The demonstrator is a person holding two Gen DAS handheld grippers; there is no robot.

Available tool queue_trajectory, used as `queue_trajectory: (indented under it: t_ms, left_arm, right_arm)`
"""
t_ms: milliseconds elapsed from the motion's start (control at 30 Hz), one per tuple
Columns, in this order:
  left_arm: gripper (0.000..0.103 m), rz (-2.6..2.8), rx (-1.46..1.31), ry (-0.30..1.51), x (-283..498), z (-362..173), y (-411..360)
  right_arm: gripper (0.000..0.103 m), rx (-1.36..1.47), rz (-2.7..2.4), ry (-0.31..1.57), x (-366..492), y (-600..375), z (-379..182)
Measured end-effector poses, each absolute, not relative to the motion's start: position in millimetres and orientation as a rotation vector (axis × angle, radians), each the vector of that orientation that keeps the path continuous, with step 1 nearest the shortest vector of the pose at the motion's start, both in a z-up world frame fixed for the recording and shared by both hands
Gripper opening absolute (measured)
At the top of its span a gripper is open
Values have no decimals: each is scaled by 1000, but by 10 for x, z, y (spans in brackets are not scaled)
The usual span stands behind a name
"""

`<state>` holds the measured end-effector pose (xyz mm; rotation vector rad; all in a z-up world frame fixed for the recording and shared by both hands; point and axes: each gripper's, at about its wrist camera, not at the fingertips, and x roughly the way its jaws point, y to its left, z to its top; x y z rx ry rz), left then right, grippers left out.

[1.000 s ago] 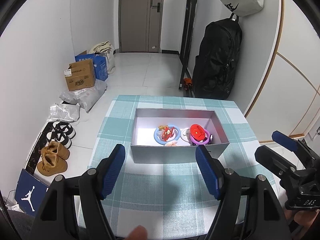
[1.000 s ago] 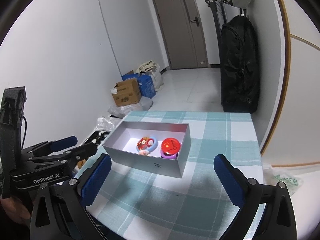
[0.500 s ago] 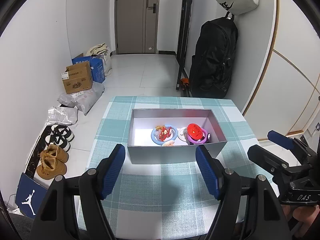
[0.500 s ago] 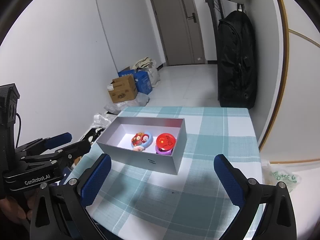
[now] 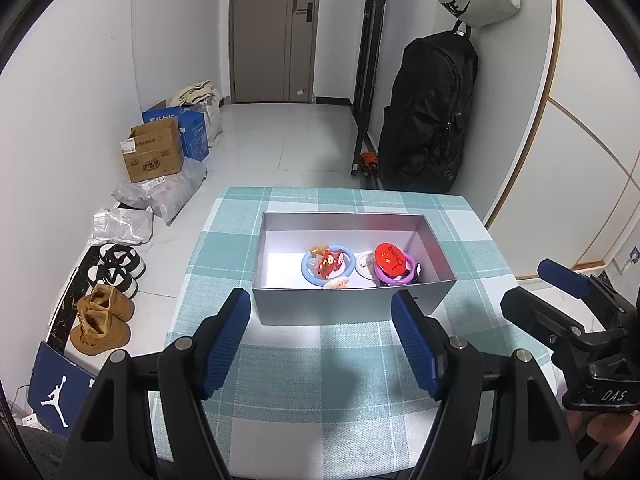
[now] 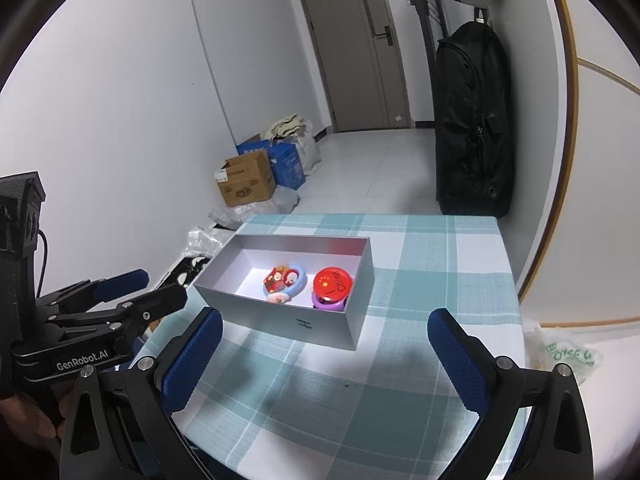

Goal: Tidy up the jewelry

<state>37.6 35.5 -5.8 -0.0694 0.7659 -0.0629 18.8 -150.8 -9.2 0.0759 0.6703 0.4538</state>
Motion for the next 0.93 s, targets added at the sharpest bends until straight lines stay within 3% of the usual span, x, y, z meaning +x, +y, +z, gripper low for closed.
queue_trajectory:
  t_ms: [933]
  left_arm:
    - [69,-89,-89,779,408,-105,370]
  right_arm:
    - [103,82,461,661,172,-1517,-69]
